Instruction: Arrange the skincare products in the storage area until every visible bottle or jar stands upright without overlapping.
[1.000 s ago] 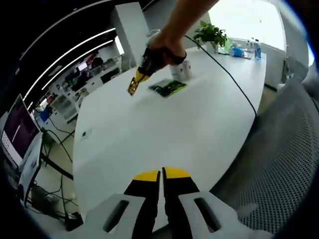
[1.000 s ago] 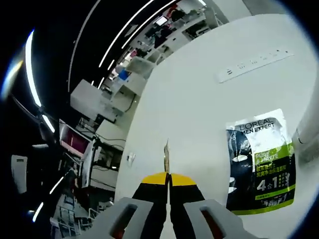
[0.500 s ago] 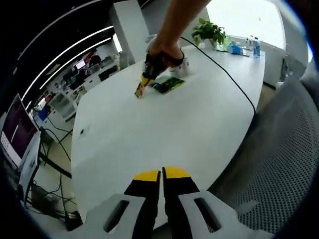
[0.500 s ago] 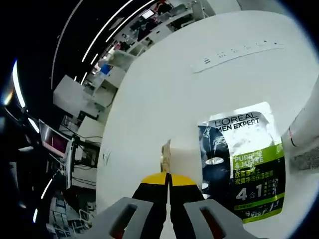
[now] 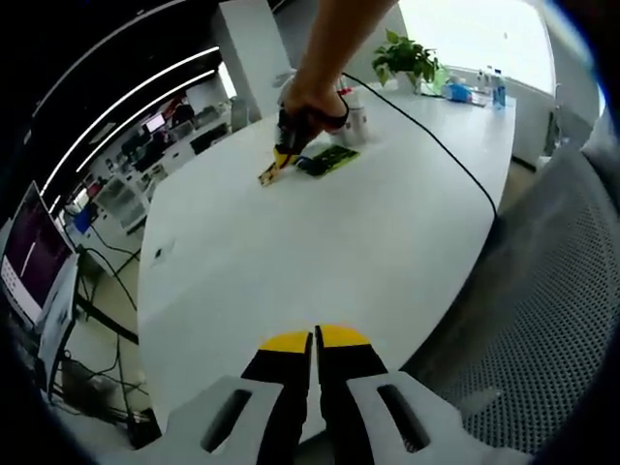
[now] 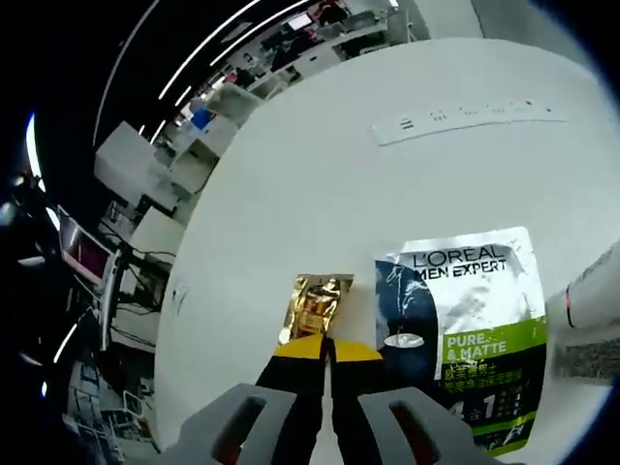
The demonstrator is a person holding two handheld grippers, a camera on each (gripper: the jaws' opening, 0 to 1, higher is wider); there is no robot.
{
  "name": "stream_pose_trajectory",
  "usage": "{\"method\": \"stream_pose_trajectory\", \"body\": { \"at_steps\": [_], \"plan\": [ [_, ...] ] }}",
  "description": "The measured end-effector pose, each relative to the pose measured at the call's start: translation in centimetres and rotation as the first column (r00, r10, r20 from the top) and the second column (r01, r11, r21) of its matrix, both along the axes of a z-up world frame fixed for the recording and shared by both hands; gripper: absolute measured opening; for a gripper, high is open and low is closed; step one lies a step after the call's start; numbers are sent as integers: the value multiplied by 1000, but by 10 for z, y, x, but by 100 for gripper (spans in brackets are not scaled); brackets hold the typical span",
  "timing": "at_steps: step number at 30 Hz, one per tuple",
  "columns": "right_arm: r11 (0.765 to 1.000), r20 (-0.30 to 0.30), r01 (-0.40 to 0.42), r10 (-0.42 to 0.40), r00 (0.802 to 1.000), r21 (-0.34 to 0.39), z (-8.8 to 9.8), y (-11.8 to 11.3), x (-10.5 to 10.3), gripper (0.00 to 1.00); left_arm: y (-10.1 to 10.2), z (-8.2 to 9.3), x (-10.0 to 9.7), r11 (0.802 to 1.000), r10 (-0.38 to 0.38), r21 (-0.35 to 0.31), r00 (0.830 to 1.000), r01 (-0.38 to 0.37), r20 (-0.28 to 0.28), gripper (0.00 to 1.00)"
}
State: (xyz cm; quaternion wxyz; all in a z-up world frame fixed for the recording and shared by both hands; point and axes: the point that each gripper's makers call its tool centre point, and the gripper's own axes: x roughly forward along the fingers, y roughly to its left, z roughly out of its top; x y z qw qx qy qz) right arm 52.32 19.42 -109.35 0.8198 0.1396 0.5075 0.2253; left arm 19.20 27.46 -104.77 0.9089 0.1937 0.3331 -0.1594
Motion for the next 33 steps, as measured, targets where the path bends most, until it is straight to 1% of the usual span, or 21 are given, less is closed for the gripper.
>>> {"method": "stream_pose_trajectory", "body": {
  "at_steps": [3, 8, 10, 11, 13, 15, 18, 19, 21, 22, 23, 24, 25, 26, 27, 28, 29, 30, 32, 33],
  "plan": [
    [1000, 4, -8, 8, 1000, -19, -2, -2, 0, 0, 1, 0, 0, 1000, 2, 3, 1000, -2, 1, 0],
    [998, 32, -26, 28, 999, -65, -1, -5, -3, 0, 1, 0, 0, 1000, 3, 7, 1000, -3, 1, 0],
    [997, 36, -35, 37, 999, -72, -1, -5, -5, 3, 1, 0, 0, 1000, 3, 10, 1000, -3, 3, 0],
    [997, 39, -35, 38, 999, -75, 0, -5, -5, 6, 1, 0, 0, 1000, 3, 10, 1000, -3, 4, 0],
    [995, 60, -36, 42, 997, -91, 2, -7, -3, 9, 2, 1, 0, 1000, 3, 11, 1000, -3, 6, 0],
    [994, 68, -47, 54, 996, -104, 4, -6, -5, 7, 2, 2, 0, 1000, 4, 13, 1000, -4, 9, 0],
    [990, 88, -60, 71, 994, -128, 7, -6, -7, 7, 2, 2, 1, 1000, 2, 14, 1000, -2, 11, 0],
    [986, 108, -80, 96, 990, -144, 11, -5, -7, 7, 2, 2, 1, 1000, 3, 15, 1000, -3, 13, 0],
    [982, 158, -122, 144, 977, -141, 19, 4, -4, 6, 3, 4, 1, 1000, 7, 17, 1000, -8, 21, 0],
    [972, 195, -172, 202, 960, -163, 24, 10, -4, 6, 4, 4, 2, 1000, 8, 16, 1000, -8, 24, 0],
    [960, 216, -212, 249, 944, -181, 26, 15, -5, 6, 4, 4, 2, 1000, 8, 16, 1000, -8, 24, 0],
    [944, 235, -264, 307, 922, -198, 27, 22, -7, 7, 3, 3, 1, 1000, 2, 16, 1000, -3, 18, 0],
    [938, 240, -280, 325, 915, -205, 27, 25, -8, 8, 2, 2, 1, 1000, -4, 19, 1000, 3, 15, 0],
    [909, 257, -326, 390, 884, -258, 28, 29, -9, 8, 1, 1, 0, 1000, -11, 21, 1000, 11, 10, 0],
    [884, 270, -355, 437, 858, -303, 27, 30, -8, 8, 0, 1, 0, 1000, -14, 22, 1000, 14, 6, 0],
    [832, 276, -403, 518, 809, -380, 26, 32, -8, 8, 1, 0, 0, 1000, -14, 25, 1000, 14, 4, 0],
    [793, 272, -437, 572, 774, -425, 24, 34, -8, 8, 2, 0, 0, 1000, -10, 26, 1000, 10, 5, 0],
    [732, 256, -484, 644, 721, -479, 21, 37, -8, 9, 2, 1, 0, 1000, -6, 24, 1000, 6, 7, 0],
    [654, 227, -537, 722, 654, -532, 16, 40, -7, 12, 2, 1, 0, 1000, -4, 24, 1000, 3, 9, 0],
    [613, 211, -548, 753, 623, -568, 12, 39, 1, 13, 2, 0, 0, 1000, -7, 26, 1000, 7, 1, 0]
  ]
}}
